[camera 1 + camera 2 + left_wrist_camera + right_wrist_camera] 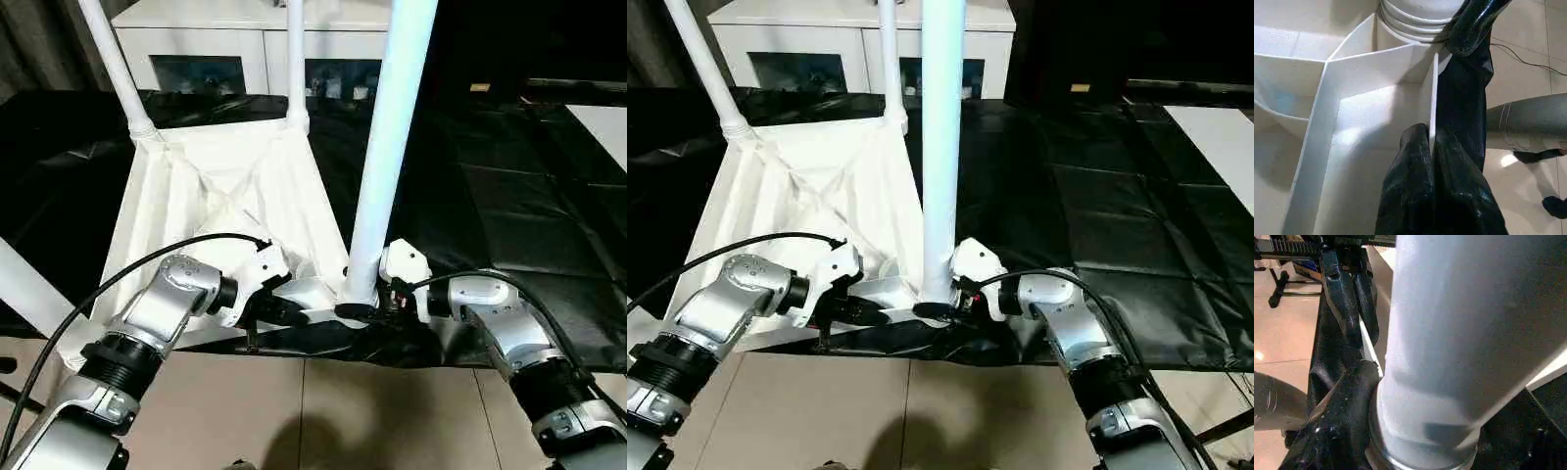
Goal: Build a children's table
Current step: Rotate leg to tighten
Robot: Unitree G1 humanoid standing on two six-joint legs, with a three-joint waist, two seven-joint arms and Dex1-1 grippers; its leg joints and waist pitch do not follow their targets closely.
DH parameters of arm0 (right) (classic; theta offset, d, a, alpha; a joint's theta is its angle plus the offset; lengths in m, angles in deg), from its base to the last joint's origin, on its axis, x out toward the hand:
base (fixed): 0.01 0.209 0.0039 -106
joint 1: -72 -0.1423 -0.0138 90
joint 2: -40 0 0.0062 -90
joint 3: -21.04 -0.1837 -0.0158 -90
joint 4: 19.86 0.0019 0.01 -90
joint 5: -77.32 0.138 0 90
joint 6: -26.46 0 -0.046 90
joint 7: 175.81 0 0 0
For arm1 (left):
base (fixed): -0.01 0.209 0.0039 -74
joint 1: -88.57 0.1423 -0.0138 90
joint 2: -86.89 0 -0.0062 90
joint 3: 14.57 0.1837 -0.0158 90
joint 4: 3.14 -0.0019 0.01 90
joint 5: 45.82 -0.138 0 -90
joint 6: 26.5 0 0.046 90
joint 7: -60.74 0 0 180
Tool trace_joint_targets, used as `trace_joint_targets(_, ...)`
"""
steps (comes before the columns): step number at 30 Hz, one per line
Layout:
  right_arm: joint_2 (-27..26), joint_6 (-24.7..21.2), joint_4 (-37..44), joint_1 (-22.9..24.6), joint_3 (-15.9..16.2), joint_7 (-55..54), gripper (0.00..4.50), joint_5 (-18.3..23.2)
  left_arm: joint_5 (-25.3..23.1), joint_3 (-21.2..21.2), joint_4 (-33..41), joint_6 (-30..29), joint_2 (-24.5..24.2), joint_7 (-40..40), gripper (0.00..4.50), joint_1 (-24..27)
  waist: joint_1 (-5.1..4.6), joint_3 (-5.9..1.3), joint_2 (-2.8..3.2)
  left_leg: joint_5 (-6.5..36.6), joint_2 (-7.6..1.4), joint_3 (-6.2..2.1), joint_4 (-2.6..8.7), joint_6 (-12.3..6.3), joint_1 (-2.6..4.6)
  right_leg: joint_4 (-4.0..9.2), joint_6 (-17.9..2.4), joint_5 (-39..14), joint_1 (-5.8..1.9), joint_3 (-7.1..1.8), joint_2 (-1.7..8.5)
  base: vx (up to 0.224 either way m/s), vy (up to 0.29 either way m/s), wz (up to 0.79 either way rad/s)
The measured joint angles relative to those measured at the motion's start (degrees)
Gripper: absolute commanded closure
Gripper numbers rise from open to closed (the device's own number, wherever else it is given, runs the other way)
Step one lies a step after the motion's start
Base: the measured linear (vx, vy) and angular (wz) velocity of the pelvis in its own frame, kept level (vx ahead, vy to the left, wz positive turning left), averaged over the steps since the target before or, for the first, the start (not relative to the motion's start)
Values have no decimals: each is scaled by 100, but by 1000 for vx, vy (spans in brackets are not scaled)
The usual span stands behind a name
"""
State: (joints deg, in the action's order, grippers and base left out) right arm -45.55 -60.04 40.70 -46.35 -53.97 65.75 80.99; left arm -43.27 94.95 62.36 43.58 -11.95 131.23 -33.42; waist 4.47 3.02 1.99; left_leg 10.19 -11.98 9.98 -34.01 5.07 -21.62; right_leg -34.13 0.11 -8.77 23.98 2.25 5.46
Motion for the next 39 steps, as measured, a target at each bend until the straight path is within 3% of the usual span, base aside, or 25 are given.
trace_joint_targets(5, -387, -130, -294, -87, -214, -810, 176, -103, -68, -119, -175, -75, 227, -535, 450, -76, -93, -1, -2, 0, 1, -2, -3, 1, 9, -8, -3, 2, -6, -2, -2, 0, 0, 0)
trace_joint_targets(12, -1136, -857, -780, -376, -863, -3196, 177, -254, -254, -329, -1137, -331, 1241, -2112, 450, -705, -181, -6, 12, -1, 7, -7, 0, 3, 21, -6, -1, 4, -11, -4, -3, 0, 0, 0)
trace_joint_targets(15, -1660, -1223, -1232, -771, -1218, -4721, 178, -358, -348, -403, -1919, -169, 1726, -2956, 450, -1145, -209, -10, 30, -1, 9, -16, 1, 3, 28, -3, 26, -12, -21, -2, -7, 0, 0, 0)
trace_joint_targets(20, -1902, -1278, -1611, -1049, -1282, -5681, 178, -568, -402, -437, -2386, 23, 2027, -3394, 450, -1369, -228, -31, 68, 0, 15, -18, 1, 3, 29, 11, 27, -13, -37, -3, -4, 0, 0, 0)
trace_joint_targets(21, -1907, -1280, -1641, -1073, -1293, -5690, 178, -581, -412, -464, -2425, 31, 2043, -3401, 450, -1386, -229, -33, 71, 0, 15, -18, 1, 3, 30, 12, 26, -12, -39, -2, -4, 0, 0, 0)
trace_joint_targets(23, -1931, -1260, -1641, -1070, -1398, -5665, 122, -555, -421, -479, -2480, 52, 2055, -3401, 450, -1418, -227, -34, 75, 0, 14, -19, 1, 3, 29, 11, 25, -12, -40, -1, -3, 0, 0, 0)
trace_joint_targets(24, -1931, -1214, -1635, -1054, -1429, -5621, 122, -549, -434, -479, -2508, 74, 2054, -3401, 450, -1432, -228, -32, 86, 0, 14, -21, 1, 3, 28, 14, 25, -12, -40, 0, -3, 0, 0, 0)
trace_joint_targets(28, -1930, -970, -1475, -919, -1348, -5179, 65, -467, -479, -494, -2556, 227, 1888, -3466, 450, -1437, -308, -27, 95, 0, 12, -28, 2, 3, 16, 12, 25, -10, -26, 9, -7, 0, 0, 0)
trace_joint_targets(33, -1637, -788, -1133, -747, -1026, -4342, 65, -424, -481, -499, -2340, 244, 1664, -3271, 450, -1316, -387, -25, 93, 0, 9, -42, 11, 3, 7, 7, 3, 9, -8, 23, -12, 0, 0, 0)
trace_joint_targets(35, -1225, -686, -755, -480, -771, -3384, 65, -383, -433, -453, -1938, 293, 1312, -2645, 450, -1061, -395, -26, 94, 0, 5, -43, 15, 3, 5, 4, -6, 15, -3, 28, -13, 0, 0, 0)
trace_joint_targets(39, -709, -577, -318, -191, -560, -2154, 65, -208, -298, -386, -1444, 385, 826, -1813, 450, -738, -362, -25, 94, -1, -2, -42, 17, 1, -12, 8, 1, 9, 11, 36, -16, 0, 0, 0)
